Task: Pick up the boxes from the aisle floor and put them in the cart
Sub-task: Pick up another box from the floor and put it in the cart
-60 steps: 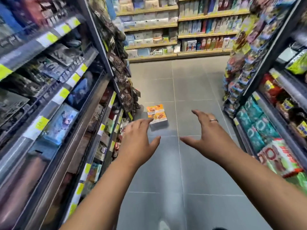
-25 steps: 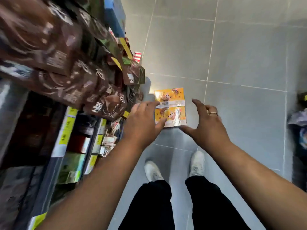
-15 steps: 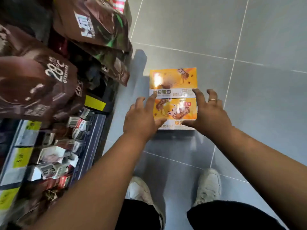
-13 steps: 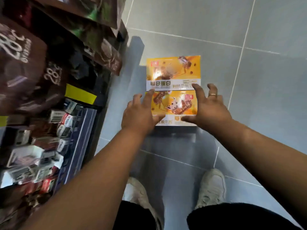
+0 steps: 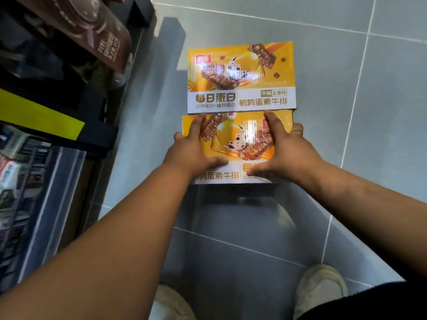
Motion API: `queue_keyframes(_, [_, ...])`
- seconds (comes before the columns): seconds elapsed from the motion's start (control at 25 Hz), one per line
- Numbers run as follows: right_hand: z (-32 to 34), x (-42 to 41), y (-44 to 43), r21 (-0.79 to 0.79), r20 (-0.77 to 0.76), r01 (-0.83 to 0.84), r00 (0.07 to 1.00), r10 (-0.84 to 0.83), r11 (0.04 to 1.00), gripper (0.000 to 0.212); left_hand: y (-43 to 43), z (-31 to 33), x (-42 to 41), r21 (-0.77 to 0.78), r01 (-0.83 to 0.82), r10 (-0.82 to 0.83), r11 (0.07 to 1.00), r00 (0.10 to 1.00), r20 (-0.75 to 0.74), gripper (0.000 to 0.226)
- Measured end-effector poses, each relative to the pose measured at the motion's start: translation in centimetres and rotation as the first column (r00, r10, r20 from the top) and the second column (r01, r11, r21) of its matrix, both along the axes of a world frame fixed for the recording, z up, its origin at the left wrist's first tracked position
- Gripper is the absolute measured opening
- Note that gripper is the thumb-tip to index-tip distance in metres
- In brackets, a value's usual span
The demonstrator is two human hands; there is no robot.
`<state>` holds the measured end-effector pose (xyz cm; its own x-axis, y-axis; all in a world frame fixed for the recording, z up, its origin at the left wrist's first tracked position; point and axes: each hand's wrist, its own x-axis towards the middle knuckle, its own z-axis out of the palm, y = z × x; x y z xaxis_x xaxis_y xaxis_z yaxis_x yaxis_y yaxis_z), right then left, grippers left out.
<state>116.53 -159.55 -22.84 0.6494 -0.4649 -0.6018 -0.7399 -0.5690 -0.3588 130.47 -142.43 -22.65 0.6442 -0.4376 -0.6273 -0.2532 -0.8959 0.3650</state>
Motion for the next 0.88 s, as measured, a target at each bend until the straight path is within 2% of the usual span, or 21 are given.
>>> queue_keyframes(0.16, [4.2,0.3,0.9,-0.036,-0.018,-0.012,1.000,0.011,0.999,0.139,0.7,3.9,-0.1,-0.009,-0.008,0.008,1.000,1.000,0.027,0.115])
queue_keyframes(0.32, [13.4,0.0,1.6,-0.066,-0.021,-0.031,0.999,0.030,0.997,0.138,1.8,12.6,-1.0,-0.045,-0.043,0.045,0.998,0.998,0.051,0.116])
queue_keyframes(0.52, [29.5,-0.6,2.5,-0.091,0.016,-0.085,0.996,0.087,0.992,0.139,3.4,28.5,-2.9,-0.076,-0.113,0.119,0.991,0.990,0.081,0.117])
queue_keyframes(0.68, [42.2,-2.0,3.0,-0.063,0.063,-0.069,0.995,0.073,0.996,0.138,4.1,41.5,-4.4,-0.079,-0.109,0.117,0.991,0.987,0.109,0.118])
queue_keyframes(0.88, [59.1,-4.8,4.0,-0.101,0.101,-0.066,0.992,0.076,0.993,0.134,5.3,59.0,-7.3,-0.098,-0.125,0.138,0.987,0.980,0.141,0.119])
